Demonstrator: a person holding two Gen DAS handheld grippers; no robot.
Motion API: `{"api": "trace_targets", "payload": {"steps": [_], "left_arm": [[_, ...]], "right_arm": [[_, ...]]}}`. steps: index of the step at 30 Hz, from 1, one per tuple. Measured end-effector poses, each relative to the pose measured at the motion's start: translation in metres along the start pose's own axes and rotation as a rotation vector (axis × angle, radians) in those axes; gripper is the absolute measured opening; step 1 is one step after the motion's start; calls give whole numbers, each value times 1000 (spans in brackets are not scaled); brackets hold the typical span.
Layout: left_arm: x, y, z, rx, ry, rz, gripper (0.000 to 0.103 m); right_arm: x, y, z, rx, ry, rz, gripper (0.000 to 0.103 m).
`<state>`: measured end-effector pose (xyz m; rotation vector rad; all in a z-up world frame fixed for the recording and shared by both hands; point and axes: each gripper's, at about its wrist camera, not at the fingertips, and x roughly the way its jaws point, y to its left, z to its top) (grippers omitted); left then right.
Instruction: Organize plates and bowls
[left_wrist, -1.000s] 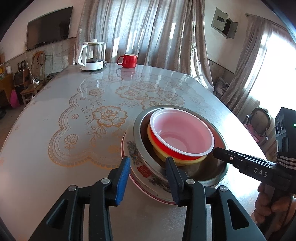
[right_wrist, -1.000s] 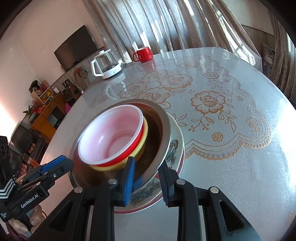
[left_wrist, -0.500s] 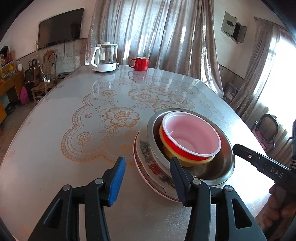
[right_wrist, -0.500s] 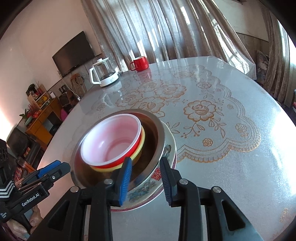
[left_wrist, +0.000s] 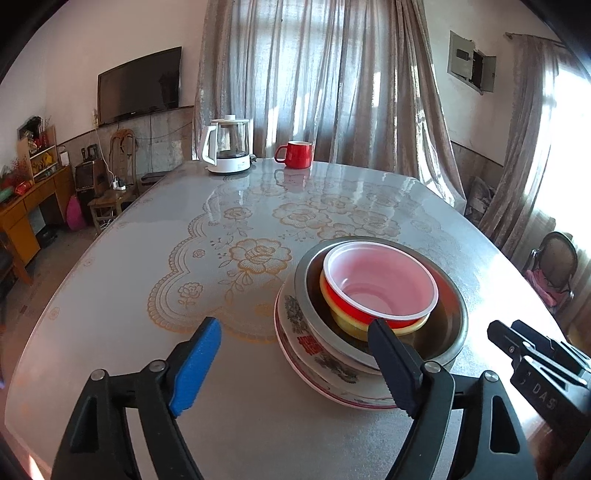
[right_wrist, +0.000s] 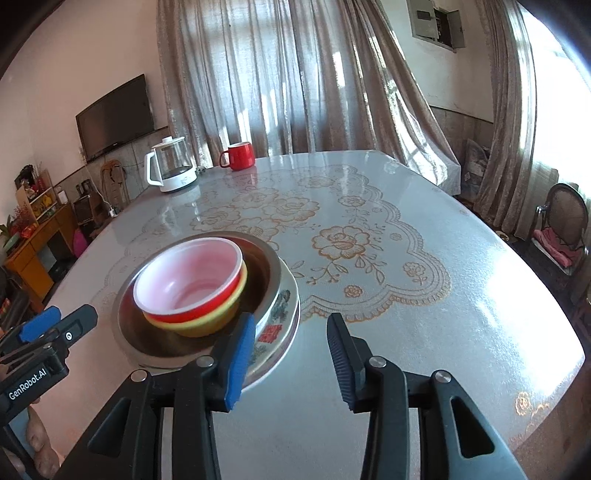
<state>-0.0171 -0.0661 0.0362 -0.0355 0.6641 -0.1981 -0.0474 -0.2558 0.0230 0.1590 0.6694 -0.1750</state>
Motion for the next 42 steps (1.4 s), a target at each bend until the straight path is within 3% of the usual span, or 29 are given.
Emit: {"api": "trace_targets", "payload": {"steps": [2, 3, 12, 42], "left_arm": [[-1, -4, -1, 7, -9, 5, 102], [-2, -7, -2, 13, -13, 5, 103], [-1, -17, -3, 44, -12, 20, 103], [0, -18, -5, 53, -15, 43, 103]], "right_arm": [[-1, 1, -4, -10, -5, -26, 40], [-2, 1, -5, -14, -7, -31, 41], [-5, 8, -8, -54, -40, -37, 45], [-2, 13, -7, -60, -40, -24, 45]]}}
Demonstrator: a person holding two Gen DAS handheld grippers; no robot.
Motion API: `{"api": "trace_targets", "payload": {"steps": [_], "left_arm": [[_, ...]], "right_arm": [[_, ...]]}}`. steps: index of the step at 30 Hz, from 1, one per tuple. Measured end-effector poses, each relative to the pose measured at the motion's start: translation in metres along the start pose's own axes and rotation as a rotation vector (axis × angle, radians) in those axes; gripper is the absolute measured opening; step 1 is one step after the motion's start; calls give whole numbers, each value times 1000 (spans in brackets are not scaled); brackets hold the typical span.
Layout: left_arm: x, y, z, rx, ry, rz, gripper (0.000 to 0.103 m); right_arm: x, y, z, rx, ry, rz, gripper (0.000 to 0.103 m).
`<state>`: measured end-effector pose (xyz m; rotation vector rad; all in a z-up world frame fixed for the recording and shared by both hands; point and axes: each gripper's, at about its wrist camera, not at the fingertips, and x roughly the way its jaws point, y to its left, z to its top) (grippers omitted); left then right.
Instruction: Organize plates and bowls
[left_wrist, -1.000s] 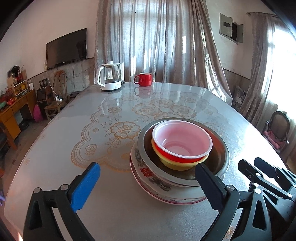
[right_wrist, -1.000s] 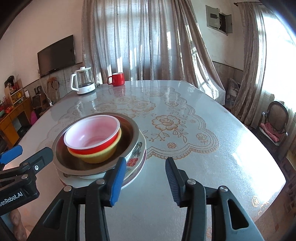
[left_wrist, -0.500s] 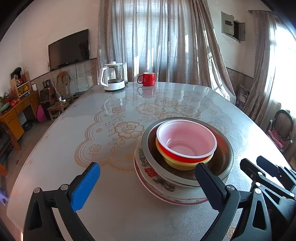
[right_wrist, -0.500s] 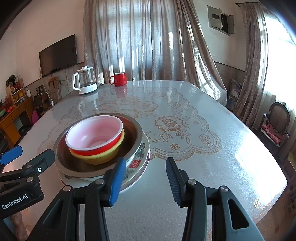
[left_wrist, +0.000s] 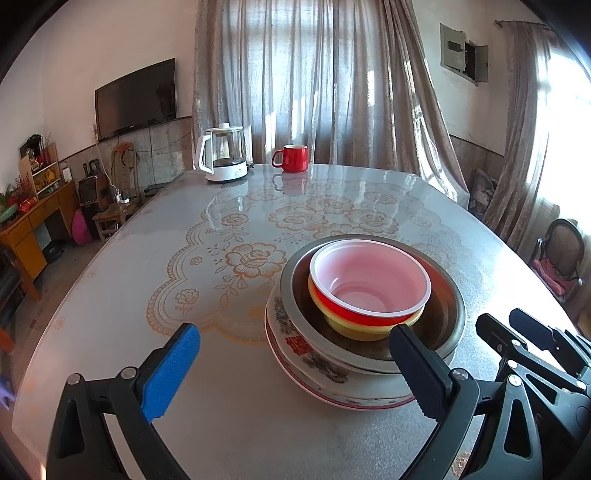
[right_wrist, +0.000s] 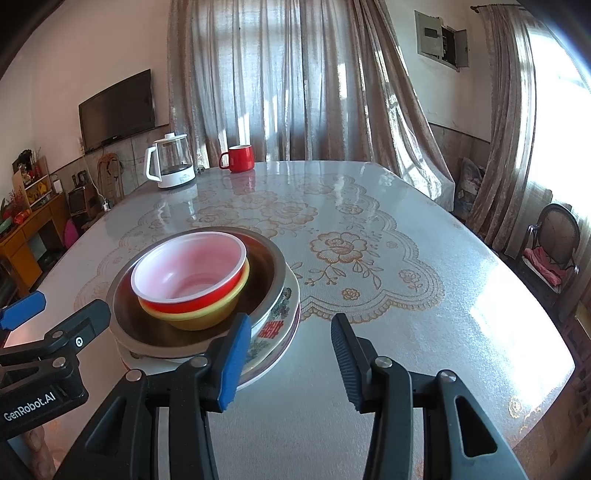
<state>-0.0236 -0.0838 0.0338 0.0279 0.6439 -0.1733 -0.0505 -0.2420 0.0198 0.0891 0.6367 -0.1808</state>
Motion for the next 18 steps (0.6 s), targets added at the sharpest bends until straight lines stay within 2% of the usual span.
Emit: {"api": "trace_targets", "payload": {"steps": [18], "left_arm": [[2, -2, 1, 4, 2, -4, 103]], "right_arm": [[3, -1, 2, 2, 2, -1, 45]]}}
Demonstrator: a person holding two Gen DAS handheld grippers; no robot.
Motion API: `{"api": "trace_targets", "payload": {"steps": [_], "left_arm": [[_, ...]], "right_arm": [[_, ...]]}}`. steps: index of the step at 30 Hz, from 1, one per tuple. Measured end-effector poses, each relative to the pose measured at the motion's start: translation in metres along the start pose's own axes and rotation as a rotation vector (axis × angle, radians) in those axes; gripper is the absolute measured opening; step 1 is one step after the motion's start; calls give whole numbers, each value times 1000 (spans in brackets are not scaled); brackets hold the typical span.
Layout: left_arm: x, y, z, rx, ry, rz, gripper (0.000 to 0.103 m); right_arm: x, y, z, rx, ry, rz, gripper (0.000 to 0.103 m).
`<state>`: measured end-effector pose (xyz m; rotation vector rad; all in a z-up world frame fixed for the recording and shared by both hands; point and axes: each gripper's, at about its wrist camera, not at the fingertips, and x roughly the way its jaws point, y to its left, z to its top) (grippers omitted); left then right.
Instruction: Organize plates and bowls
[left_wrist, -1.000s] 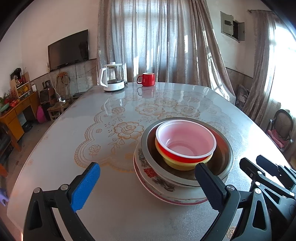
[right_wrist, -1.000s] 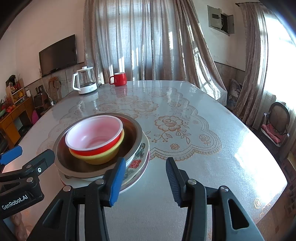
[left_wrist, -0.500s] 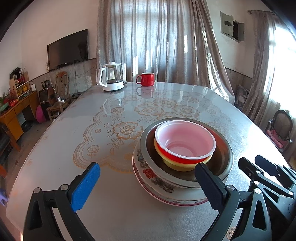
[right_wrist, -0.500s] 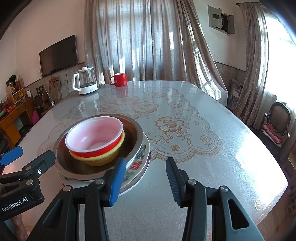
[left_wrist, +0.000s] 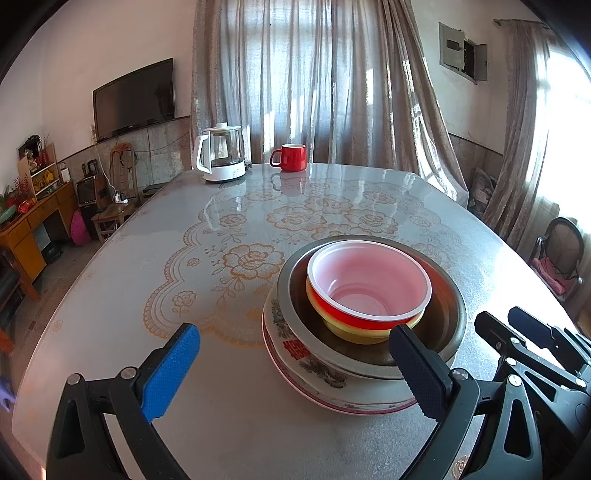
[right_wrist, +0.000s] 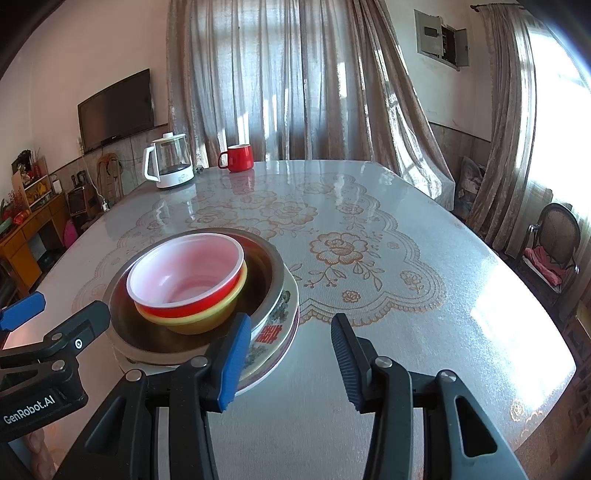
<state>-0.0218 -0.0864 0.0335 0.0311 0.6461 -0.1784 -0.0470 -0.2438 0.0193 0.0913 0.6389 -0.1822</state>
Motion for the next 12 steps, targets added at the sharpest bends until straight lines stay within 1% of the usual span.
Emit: {"api": "trace_targets", "payload": {"steps": [6, 9, 12], "left_arm": [[0, -2, 1, 4, -11, 17, 102], [1, 0, 3, -9, -24, 22, 99], [3, 5, 4, -24, -17, 12, 100]], "right_arm": [[2, -1, 2, 3, 4, -2, 45], [4, -2, 3, 4, 4, -4, 45], [5, -6, 5, 12, 0, -4, 45]]}}
